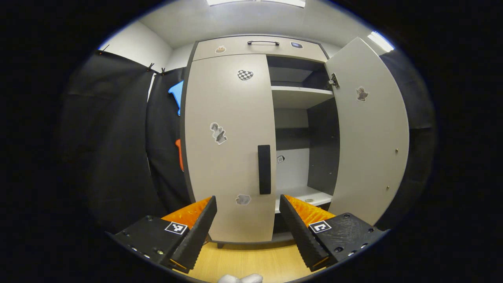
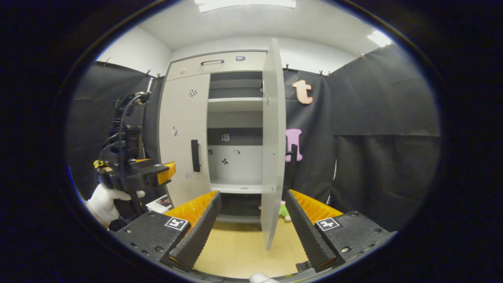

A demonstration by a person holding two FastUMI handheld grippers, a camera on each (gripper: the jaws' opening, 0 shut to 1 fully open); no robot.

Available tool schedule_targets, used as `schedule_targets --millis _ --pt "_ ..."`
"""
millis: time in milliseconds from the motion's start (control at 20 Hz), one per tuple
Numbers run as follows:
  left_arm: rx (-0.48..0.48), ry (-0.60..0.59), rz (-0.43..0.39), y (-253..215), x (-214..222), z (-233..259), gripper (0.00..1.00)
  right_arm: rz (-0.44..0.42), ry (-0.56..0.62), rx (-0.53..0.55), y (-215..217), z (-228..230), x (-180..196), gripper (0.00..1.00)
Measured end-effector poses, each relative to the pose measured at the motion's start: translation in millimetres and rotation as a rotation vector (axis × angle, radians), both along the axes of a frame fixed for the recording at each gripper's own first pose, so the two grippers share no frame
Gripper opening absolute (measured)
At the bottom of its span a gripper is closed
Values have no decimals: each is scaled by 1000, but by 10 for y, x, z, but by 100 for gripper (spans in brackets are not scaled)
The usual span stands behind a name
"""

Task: Open the right door of the double-door shoe cabinet with the right hand, and open the left door with the left hand.

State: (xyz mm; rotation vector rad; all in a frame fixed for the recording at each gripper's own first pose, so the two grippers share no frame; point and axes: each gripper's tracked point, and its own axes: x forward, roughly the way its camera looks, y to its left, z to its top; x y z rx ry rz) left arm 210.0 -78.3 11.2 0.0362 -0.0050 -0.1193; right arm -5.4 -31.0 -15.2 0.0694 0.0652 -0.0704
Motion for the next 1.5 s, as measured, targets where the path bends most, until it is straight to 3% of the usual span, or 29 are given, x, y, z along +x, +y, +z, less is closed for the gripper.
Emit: schedule_targets --millis 100,350,800,1050,1150,1200,1250,1450,1500 --pt "3 -17 -5 -133 323 73 100 -9 6 5 -56 -11 53 100" --pt "-4 -6 4 -296 1001 79 96 -45 24 -10 -228 -45 185 100" --pt "-21 25 -6 -412 1483 -103 92 -49 54 -26 -324 -112 421 100" --pt "5 20 -1 -393 1499 -127 77 -28 56 -31 -268 -108 485 100" --pt "-11 33 -6 -393 1490 -152 34 -19 57 -32 -249 -110 495 100" --pt "-11 33 -10 -386 1475 -139 21 -15 55 -30 -237 -116 488 100" --pt "-13 39 -14 -382 1487 -154 27 -12 53 -28 -233 -108 483 100" --pt "-35 49 -31 -370 1435 -136 11 -8 43 -18 -257 -86 437 100" --pt "-29 50 -35 -367 1404 -149 11 -8 42 -18 -268 -89 422 100"
